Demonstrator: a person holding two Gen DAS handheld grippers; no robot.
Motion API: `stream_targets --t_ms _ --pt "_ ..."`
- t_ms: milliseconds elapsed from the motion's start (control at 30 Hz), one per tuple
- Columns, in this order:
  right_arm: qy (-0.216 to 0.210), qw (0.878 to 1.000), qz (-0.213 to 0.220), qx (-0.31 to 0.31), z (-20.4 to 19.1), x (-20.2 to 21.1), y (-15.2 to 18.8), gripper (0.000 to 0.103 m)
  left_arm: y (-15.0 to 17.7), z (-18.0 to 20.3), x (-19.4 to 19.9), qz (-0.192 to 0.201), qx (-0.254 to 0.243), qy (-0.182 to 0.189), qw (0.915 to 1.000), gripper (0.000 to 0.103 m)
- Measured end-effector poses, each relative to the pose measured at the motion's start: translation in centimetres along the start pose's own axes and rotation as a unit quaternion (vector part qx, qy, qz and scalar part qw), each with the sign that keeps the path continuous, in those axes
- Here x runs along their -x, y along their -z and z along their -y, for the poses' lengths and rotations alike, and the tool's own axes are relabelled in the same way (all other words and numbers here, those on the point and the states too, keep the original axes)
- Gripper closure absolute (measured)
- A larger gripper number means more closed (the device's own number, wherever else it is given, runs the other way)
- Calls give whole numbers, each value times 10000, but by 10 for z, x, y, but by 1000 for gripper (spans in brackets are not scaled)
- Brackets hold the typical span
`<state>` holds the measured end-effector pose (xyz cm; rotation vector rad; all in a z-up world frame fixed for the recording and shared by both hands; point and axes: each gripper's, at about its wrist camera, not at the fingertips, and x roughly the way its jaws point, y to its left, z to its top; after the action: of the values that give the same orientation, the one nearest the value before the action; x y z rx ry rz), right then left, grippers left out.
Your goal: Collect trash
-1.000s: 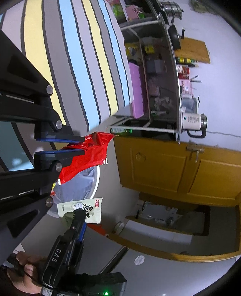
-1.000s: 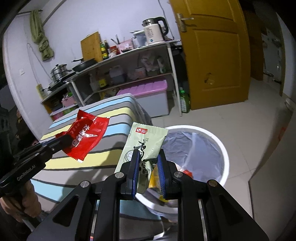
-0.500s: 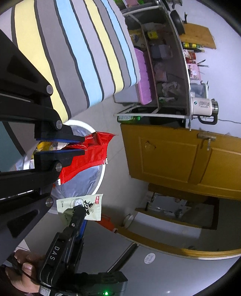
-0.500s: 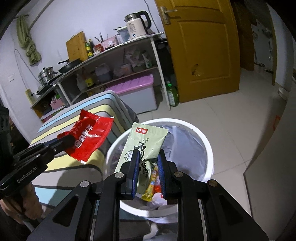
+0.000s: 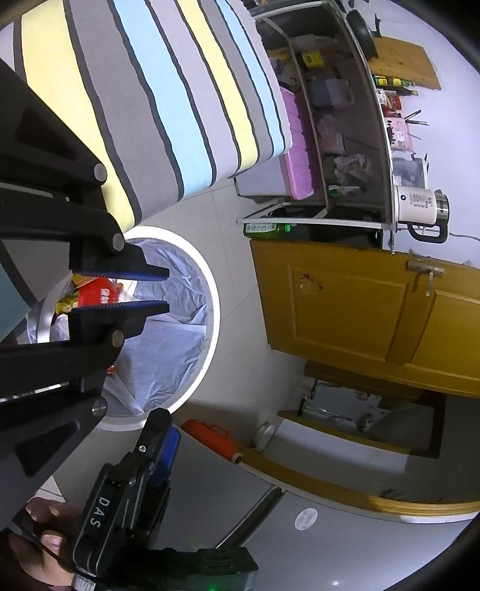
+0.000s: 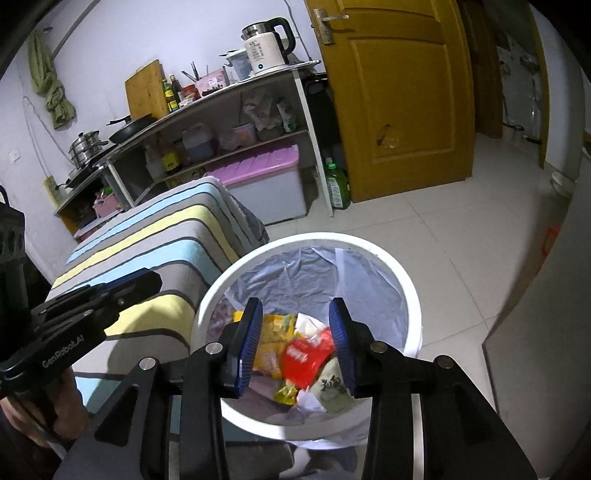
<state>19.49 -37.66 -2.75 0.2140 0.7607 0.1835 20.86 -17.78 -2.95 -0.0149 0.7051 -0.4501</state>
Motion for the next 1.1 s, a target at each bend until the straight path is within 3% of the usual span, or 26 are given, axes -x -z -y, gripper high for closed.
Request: stream_targets --t_ms 633,1100 --pt "-162 9964 395 727 -71 63 16 64 14 -17 94 578 207 -183 9979 93" --pt "-274 9918 520 1134 -107 109 54 64 56 -15 157 689 205 -477 9963 93"
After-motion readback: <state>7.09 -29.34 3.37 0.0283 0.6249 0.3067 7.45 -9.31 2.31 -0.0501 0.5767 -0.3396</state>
